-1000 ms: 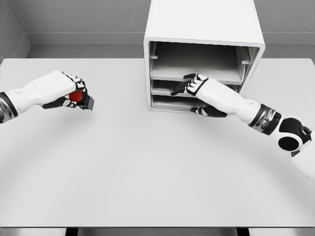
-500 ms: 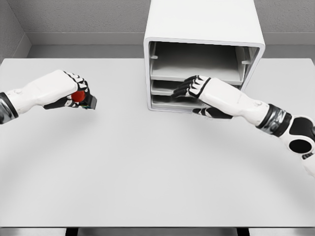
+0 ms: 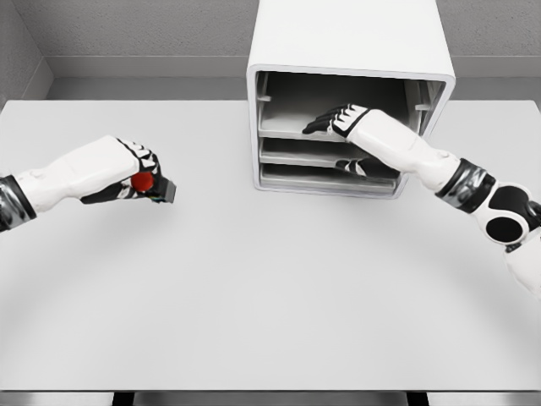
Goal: Slide open multi-storey tabletop storage cabinets and put open load switch and slide close multi-storey tabletop storage cabinets
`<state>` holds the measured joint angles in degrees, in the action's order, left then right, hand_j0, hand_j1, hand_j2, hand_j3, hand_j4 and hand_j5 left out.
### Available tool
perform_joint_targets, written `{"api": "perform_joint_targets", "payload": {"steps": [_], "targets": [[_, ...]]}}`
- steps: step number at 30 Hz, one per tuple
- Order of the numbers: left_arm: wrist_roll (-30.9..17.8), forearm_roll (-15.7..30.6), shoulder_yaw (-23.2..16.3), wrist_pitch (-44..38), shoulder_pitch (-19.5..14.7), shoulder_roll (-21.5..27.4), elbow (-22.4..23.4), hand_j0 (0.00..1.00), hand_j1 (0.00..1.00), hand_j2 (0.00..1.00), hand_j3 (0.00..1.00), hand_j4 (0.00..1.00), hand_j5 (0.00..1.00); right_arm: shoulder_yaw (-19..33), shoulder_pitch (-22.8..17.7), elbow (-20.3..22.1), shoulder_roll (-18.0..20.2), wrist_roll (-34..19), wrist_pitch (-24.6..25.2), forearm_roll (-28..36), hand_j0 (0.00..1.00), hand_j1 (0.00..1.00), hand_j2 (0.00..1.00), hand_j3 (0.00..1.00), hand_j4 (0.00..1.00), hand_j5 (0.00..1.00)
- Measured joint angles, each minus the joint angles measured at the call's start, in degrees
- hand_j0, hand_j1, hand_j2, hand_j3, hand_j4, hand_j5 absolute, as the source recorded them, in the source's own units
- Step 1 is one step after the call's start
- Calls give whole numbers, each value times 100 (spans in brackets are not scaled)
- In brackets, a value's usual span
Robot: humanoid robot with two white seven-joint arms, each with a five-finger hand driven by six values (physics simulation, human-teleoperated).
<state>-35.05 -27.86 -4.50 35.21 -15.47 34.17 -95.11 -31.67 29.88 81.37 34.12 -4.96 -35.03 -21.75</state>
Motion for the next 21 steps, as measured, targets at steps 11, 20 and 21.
{"api": "perform_joint_targets", "payload": {"steps": [11,20,21], "targets": [[1,28,15,-4,132,-7,-114,36,36,36,36,36,36,-208,-26,-245,-144,47,13,18,81,81,81,81,81,81],[2,37,59,-7,158,-9,-163,37,37,37,37,37,37,-228,-97,-92,-96,61,18,64,81,81,81,81,81,81],[1,36,61,-7,158,-9,-164,37,37,37,37,37,37,-225,-105,-52,-90,64,19,80,81,81,81,81,81,81]]}}
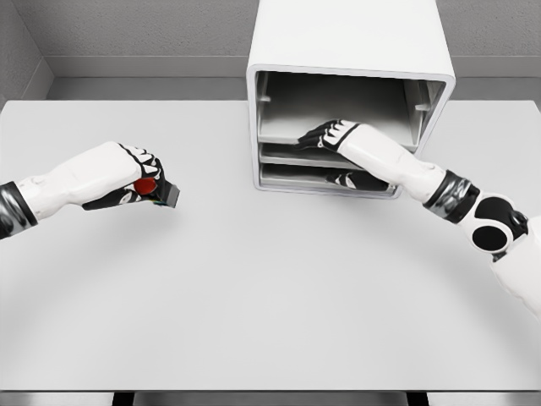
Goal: Slide open multi-storey tabletop storage cabinets and put open load switch and slide close multi-storey tabletop storage cabinets
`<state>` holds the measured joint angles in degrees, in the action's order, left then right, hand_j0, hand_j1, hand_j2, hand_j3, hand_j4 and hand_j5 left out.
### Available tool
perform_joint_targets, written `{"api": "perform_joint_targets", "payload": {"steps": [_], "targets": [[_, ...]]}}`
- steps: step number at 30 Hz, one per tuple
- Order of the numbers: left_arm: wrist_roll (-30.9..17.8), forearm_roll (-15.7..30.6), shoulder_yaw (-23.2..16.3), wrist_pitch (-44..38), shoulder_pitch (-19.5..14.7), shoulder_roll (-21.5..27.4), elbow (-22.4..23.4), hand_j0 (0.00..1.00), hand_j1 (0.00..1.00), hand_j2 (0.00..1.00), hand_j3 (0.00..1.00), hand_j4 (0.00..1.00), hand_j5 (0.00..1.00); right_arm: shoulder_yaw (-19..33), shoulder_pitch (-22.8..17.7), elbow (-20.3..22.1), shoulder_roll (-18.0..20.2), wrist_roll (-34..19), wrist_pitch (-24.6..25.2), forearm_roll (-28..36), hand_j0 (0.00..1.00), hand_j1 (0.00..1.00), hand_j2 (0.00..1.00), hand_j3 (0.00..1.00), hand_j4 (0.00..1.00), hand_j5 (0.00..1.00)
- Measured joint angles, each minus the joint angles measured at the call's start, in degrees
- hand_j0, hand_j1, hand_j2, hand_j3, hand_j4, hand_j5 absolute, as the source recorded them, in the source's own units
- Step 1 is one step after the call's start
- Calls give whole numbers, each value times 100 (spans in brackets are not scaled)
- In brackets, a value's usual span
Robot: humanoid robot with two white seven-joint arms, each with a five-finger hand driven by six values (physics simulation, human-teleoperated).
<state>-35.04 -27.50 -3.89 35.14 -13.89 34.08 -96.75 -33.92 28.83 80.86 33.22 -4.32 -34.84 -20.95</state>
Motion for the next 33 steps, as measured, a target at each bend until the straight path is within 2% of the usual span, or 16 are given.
{"api": "perform_joint_targets", "payload": {"steps": [8,16,22,25,33], "targets": [[0,-2,10,1,9,-1,-2,37,37,37,37,37,37,22,-220,514,218,-7,-1,34,81,81,81,81,81,81],[0,-3,32,3,44,-9,-35,37,37,37,37,37,37,29,-501,899,494,-31,-16,-89,81,81,81,81,81,81],[0,-5,65,5,97,-15,-78,37,37,37,37,37,37,39,-563,1139,693,-36,-19,-109,81,81,81,81,81,81],[0,-1,118,5,123,-17,-118,37,37,37,37,37,37,247,-897,1349,764,-42,-20,-116,81,81,81,81,81,81],[0,1,204,4,123,-38,-292,37,37,37,37,37,37,569,-1107,1820,1139,-43,-20,-37,81,81,81,81,81,81]]}}
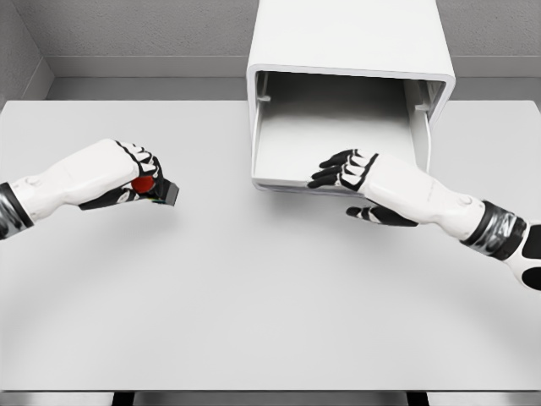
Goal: Slide open multi-storey tabletop storage cabinets and put open load switch and slide close multi-storey tabletop storage cabinets
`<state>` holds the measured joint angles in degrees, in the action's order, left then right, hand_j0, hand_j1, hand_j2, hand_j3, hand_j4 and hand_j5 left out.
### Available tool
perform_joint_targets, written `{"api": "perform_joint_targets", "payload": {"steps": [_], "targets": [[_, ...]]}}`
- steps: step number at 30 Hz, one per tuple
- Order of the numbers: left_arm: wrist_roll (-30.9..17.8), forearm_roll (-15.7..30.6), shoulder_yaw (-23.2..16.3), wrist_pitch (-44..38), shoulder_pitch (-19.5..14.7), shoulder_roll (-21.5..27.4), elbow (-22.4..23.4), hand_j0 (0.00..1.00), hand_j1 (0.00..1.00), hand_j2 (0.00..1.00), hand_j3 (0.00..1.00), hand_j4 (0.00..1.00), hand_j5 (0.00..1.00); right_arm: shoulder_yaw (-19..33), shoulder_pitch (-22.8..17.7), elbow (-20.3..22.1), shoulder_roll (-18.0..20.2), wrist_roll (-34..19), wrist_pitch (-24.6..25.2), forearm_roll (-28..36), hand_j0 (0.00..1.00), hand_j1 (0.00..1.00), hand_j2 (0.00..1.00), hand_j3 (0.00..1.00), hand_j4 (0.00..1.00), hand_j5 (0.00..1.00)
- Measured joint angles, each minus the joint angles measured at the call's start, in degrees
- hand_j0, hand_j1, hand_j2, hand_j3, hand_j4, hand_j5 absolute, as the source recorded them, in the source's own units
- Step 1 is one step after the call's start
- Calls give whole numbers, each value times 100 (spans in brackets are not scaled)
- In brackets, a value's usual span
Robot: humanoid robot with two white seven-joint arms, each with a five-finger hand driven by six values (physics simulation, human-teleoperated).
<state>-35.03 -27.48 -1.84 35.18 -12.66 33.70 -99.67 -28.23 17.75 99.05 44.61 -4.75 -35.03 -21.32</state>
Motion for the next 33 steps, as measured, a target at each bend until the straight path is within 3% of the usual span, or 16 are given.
{"api": "perform_joint_targets", "payload": {"steps": [2,5,7,24,33], "targets": [[0,3,21,-1,-17,-3,-56,37,37,37,37,37,37,97,-70,91,81,-1,0,26,81,81,81,81,81,81],[-1,4,68,0,-18,-23,-165,37,37,37,37,37,37,180,-79,155,175,-6,0,44,65,65,65,65,65,65],[-1,16,91,-1,-62,-65,-229,37,37,37,37,37,37,315,-202,173,202,-13,0,45,61,61,61,61,61,61],[-1,334,73,0,-308,-409,-349,37,37,37,37,37,37,1276,-870,208,212,3,0,141,63,63,63,63,63,63],[-1,485,-34,0,-466,-698,-350,37,37,37,37,37,37,1508,-888,209,218,19,0,334,63,63,63,63,63,63]]}}
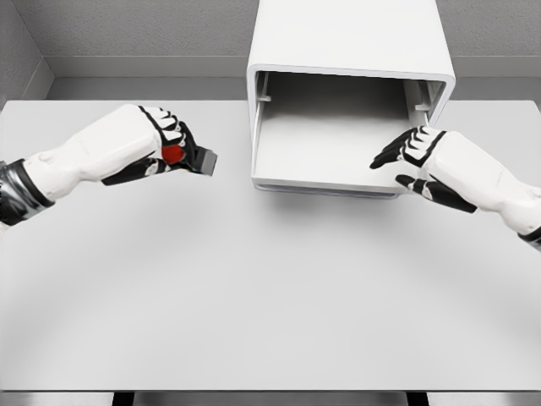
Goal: Slide open multi-storey tabletop storage cabinets and put open load switch and slide close multi-storey tabletop storage cabinets
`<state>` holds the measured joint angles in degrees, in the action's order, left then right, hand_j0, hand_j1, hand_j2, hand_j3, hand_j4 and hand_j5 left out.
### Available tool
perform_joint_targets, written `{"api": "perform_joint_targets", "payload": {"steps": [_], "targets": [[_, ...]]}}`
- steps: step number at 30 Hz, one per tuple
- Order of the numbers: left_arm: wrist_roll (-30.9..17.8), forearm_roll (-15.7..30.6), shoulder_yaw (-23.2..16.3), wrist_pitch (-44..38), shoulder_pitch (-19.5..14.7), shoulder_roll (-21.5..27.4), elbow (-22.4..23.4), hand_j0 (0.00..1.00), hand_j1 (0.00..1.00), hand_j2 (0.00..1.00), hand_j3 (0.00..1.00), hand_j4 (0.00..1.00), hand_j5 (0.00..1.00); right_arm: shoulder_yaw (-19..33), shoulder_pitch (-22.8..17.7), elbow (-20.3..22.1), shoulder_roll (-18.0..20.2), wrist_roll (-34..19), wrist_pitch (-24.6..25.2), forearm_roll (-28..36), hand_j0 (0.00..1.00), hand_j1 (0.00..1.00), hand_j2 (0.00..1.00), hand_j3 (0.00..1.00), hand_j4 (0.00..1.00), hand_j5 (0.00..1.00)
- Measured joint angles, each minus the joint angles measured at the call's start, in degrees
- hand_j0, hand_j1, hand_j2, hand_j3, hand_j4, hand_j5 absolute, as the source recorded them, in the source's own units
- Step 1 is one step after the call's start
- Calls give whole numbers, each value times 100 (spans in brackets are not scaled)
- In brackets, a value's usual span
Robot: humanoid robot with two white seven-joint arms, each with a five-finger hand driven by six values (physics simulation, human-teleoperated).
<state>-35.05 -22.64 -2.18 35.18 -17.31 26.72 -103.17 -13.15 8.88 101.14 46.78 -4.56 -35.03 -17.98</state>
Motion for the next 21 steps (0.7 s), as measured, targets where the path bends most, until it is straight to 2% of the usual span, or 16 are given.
{"api": "perform_joint_targets", "payload": {"steps": [21], "targets": [[0,88,-230,-1,-448,-568,-9,37,37,37,37,37,37,526,-18,-5,73,6,0,491,65,65,65,65,65,65]]}}
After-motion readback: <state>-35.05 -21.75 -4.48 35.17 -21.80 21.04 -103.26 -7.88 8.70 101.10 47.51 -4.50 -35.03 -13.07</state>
